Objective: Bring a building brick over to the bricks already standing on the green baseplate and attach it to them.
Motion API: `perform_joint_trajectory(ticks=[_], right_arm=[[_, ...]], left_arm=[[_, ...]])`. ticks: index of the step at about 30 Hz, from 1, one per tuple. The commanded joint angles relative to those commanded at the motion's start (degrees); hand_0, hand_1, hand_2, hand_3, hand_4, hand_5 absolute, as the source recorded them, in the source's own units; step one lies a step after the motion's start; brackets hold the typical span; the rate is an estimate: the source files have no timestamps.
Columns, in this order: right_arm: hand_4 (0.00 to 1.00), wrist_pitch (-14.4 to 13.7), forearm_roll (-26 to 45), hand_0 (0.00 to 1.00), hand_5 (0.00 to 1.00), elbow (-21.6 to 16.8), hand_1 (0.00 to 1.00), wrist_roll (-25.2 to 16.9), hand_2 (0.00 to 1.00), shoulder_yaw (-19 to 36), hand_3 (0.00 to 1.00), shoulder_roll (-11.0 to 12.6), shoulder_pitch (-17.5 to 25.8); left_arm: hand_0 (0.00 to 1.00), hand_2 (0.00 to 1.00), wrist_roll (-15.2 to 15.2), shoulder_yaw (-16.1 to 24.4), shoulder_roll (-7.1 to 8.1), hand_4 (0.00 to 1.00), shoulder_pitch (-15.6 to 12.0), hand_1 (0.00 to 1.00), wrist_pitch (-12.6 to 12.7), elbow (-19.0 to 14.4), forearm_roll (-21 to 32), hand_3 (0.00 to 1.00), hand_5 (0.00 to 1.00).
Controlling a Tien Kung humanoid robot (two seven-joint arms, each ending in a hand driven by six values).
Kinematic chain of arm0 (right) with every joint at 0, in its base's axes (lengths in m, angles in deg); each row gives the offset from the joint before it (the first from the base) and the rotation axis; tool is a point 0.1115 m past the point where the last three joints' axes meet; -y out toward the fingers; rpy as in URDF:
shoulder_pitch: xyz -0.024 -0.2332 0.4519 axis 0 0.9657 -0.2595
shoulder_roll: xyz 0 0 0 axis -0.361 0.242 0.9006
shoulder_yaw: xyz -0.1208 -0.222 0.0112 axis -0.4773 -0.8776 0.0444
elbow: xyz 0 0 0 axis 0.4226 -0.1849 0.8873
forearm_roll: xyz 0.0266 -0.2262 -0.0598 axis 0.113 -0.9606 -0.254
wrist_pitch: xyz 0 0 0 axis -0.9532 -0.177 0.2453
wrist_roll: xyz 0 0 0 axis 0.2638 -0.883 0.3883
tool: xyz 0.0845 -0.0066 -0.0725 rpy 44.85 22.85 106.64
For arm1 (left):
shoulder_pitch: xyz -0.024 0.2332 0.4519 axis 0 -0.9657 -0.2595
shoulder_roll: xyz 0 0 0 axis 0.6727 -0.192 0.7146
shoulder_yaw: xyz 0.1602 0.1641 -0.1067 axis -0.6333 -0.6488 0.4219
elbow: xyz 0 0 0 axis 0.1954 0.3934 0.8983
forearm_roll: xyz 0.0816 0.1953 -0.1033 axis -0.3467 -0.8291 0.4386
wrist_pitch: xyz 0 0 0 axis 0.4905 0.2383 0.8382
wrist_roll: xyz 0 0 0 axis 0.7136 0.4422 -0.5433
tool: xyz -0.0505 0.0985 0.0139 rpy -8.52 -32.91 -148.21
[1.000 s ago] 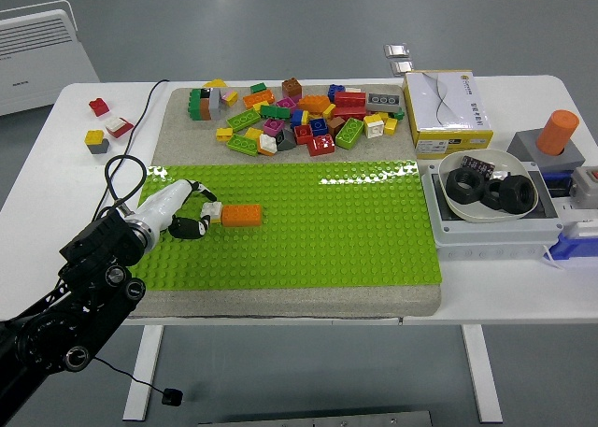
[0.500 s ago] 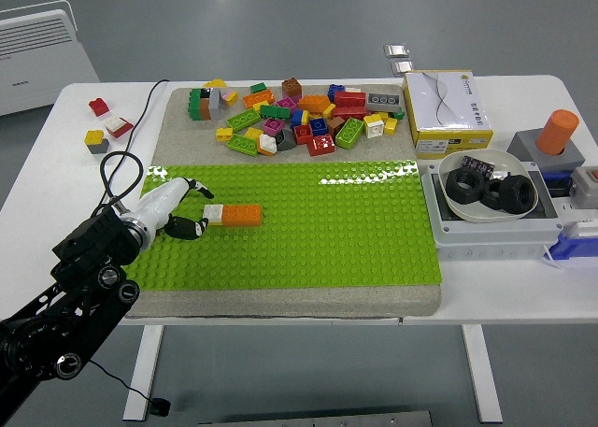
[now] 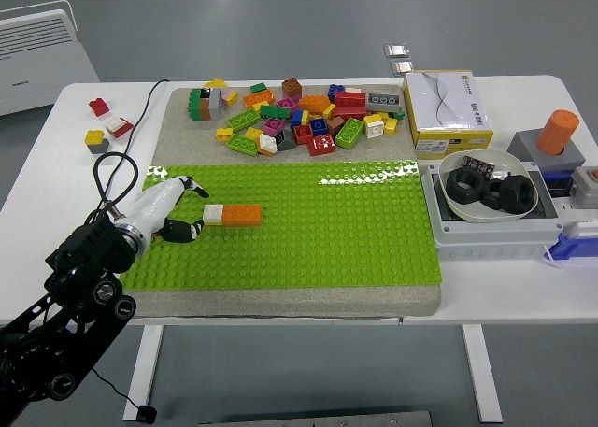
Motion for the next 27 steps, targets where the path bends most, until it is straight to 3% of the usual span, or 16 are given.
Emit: perform_joint_trajectory(ticks=[1,2,7,8,27], right_arm=[[0.814,-0.01,-0.01,0.515,0.851,0.0,0.721,0.0,0.794,-0.01,0.785,0.0,-0.01],[0.815,-0.01,-0.02,0.515,0.851,0.0,0.722,0.01,0.793,-0.02,0.784,0.0,-0.02],[0.815,-0.03,0.01,0.515,0.851,0.0,0.722,0.03,0.793,-0.11,0.784,0.0,-0.05],[0.815,-0.03,0.04,0.515,0.849,0.0,0.722,0.03,0.793,-0.13,0.784,-0.01,-0.06],[0.817,-0.08,0.05,0.515,0.848,0.0,0.722,0.07,0.79,-0.34,0.784,0.0,-0.17]], left_arm=[[0.975,0.982,0.01,-0.1,-0.02,0.694,-0.05,0.973,0.05,0.04,-0.02,0.625,0.144],[0.978,0.997,0.1,-0.26,-0.08,0.838,-0.07,0.98,0.23,0.19,-0.05,0.638,0.367],[0.978,0.997,0.6,-0.9,-0.42,0.838,0.01,0.98,1.83,1.35,-0.03,0.638,0.367],[0.979,0.998,0.7,-0.97,-0.48,0.867,0.03,0.981,2.08,1.58,0.0,0.646,0.442],[0.982,0.998,1.73,-1.98,-1.47,0.875,0.39,0.982,3.63,4.06,0.55,0.644,0.474]])
